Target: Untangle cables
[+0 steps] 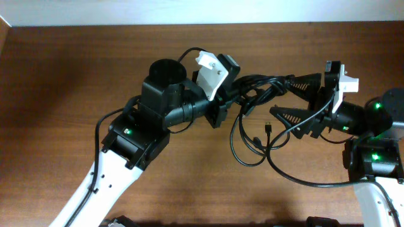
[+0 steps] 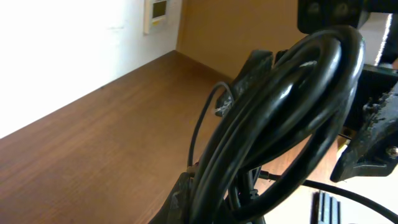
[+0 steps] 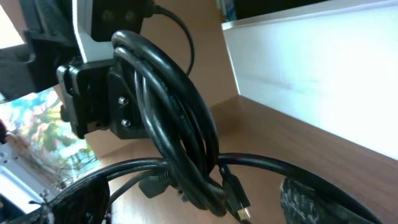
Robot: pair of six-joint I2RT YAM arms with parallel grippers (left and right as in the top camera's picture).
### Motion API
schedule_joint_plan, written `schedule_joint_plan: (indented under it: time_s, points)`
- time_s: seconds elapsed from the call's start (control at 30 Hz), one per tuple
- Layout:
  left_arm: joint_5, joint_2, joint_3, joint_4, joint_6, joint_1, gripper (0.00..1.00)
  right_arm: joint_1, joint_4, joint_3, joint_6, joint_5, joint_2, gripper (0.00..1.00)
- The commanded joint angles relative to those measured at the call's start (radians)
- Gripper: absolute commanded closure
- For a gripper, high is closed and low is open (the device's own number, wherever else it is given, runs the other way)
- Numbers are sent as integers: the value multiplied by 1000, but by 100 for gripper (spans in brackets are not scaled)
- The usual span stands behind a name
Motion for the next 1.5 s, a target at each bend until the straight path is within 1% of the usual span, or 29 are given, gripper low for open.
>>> schedule_joint_plan:
  time_s: [0.0,0.1,0.17,0.2,0.27,0.33,0.43,0.47,0.5,0.53,0.57,0.6,0.63,0.67,0.7,0.73,0.9,0.97,1.03,1.1,1.17,1.2,1.23,1.27,1.3,1.33,1.37,1.43,1.47]
  points:
    - [129,-11,5,10,0,4,100,-6,10,10,-11,-53,-2,20]
    - [188,32,5,9,-11,0,100,-6,27,10,-11,-53,-2,40]
    - [188,59,5,9,-26,0,100,-6,29,10,-11,-53,-2,61]
    - [187,59,5,9,-25,0,100,-6,29,10,-11,-52,-2,70]
    - [148,59,5,-10,-25,1,100,-6,29,10,-11,-51,-2,73]
    - [64,59,5,-75,-25,1,100,-6,28,10,-8,-52,-2,78]
    - [-58,59,5,-138,-25,1,100,-6,27,10,0,-52,-2,92]
    - [-62,59,5,-138,-25,1,94,-6,27,10,0,-52,-2,94]
    - [-73,59,5,-138,-24,1,76,-6,28,10,13,-52,-2,95]
    - [-77,59,5,-138,-17,2,72,-6,27,10,19,-52,-2,96]
    - [-95,59,5,-138,-16,3,55,-7,27,10,26,-52,-1,96]
    - [-99,59,5,-138,-10,3,54,-7,27,10,26,-52,-1,96]
    - [-114,58,5,-138,-10,3,56,-7,27,10,26,-52,-1,96]
    - [-134,53,5,-137,-10,3,50,-7,27,10,26,-52,-1,96]
    - [-150,39,5,-137,8,3,18,-7,27,10,26,-48,-1,96]
    - [-151,16,5,-137,50,3,1,-7,14,10,26,-19,-1,96]
    - [-287,-97,5,-133,126,3,1,-6,-11,10,61,62,22,96]
    - [-285,-118,5,-127,140,3,1,-7,-14,10,142,116,47,96]
    - [-191,-118,5,-130,227,2,0,-6,-14,10,248,161,71,96]
    - [-87,-118,5,-127,337,2,2,-6,-14,10,396,171,89,96]
    - [-81,-118,5,-113,397,-11,4,-5,-14,10,473,152,92,96]
    - [-81,-118,5,-98,399,-27,4,-6,-14,10,472,134,92,96]
    - [-82,-118,5,-97,433,-53,4,-6,-14,10,472,124,92,96]
    - [-100,-118,5,-100,432,-64,8,-6,6,10,434,89,92,96]
    - [-134,-118,5,-99,430,-63,16,-6,25,10,368,40,92,96]
    - [-221,-120,5,-79,339,-63,21,-6,40,10,252,-39,92,96]
    - [-244,-120,5,-70,310,-63,20,-6,54,10,178,-85,92,96]
    - [-244,-120,5,-63,310,-63,18,-6,55,10,63,-149,92,96]
    - [-244,-120,5,-61,310,-63,19,-6,55,10,23,-185,92,96]
